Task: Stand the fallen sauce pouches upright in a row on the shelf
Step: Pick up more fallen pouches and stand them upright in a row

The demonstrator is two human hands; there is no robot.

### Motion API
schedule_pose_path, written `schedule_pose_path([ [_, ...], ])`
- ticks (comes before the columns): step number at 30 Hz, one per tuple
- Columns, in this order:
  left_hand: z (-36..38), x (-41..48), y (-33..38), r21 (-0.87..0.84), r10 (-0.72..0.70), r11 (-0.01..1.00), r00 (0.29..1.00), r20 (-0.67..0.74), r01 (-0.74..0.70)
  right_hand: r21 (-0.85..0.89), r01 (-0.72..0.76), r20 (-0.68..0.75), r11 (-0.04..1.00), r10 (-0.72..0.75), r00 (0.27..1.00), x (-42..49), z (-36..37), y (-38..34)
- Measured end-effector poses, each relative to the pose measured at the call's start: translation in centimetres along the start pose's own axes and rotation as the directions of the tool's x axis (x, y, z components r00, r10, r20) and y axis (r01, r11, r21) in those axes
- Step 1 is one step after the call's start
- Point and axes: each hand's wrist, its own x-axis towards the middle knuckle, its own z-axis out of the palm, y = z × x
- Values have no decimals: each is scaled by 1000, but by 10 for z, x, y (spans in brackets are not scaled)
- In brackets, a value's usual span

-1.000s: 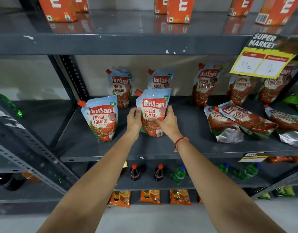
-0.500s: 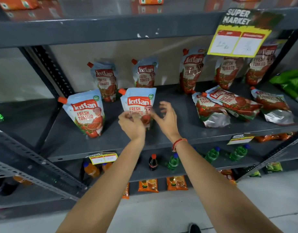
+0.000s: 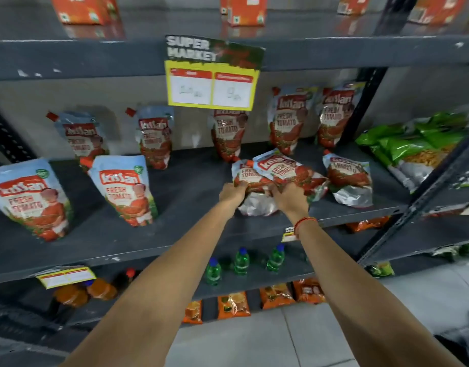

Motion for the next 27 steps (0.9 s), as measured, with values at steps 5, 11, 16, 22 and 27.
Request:
schedule_pose_path([
  [5, 14, 8, -4, -82, -14, 997, 998, -56, 9, 225, -133, 198, 965, 88, 976, 7, 7, 0],
  [11, -25, -1, -22, -60, -115, 992, 993, -24, 113, 351, -300, 530, 887, 76, 845, 8, 27, 9],
  [16, -51, -1, -33, 60, -211, 974, 971, -113, 219, 387, -399, 557, 831, 134, 820, 20, 33, -3],
  [22, -35, 3, -13, -272, -254, 940, 954, -157, 206, 493, -471, 525, 732, 182, 832, 25, 45, -22],
  [27, -35, -1, 6, -447, -197, 884, 976, -96, 134, 611, -533, 560, 585, 156, 813, 21, 49, -26],
])
